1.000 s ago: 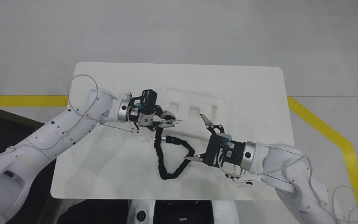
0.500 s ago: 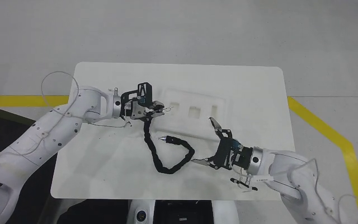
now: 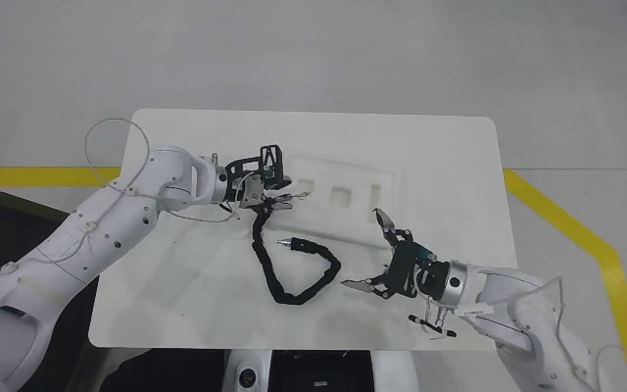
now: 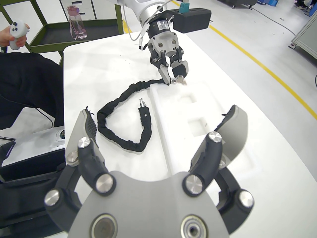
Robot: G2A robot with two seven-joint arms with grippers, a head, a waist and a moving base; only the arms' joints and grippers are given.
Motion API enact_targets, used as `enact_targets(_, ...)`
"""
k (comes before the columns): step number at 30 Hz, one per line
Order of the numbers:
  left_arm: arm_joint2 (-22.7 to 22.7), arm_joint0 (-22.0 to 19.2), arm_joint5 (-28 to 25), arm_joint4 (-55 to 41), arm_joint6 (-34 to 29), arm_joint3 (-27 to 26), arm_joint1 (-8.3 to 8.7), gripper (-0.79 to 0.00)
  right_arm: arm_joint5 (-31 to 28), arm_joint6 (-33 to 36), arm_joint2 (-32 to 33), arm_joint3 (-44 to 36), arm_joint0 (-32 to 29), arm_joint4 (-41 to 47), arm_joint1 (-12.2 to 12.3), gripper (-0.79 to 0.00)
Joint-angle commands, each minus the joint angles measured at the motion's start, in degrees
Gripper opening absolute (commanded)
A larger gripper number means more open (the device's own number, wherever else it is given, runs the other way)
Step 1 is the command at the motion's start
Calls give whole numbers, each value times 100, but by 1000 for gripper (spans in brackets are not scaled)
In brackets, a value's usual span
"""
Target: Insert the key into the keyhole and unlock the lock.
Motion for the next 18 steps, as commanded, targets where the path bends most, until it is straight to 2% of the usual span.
enact_targets(1,-22,-22,-124,-6,76,61,-53,0,-22,-50,-20,53,35,33,-6,0)
enact_targets(5,-173,-5,-480,101,568,128,-94,0,-102,-295,-55,189,152,103,-24,0)
enact_targets(9,-465,159,-547,426,1183,136,-18,0,1,-527,-80,454,365,146,-56,0)
enact_targets(13,-906,351,-912,793,2308,267,109,0,241,-723,-55,722,719,-25,-93,0)
enact_targets(18,-1414,612,-912,1414,3909,628,302,0,521,-896,50,1062,1107,-264,-125,0)
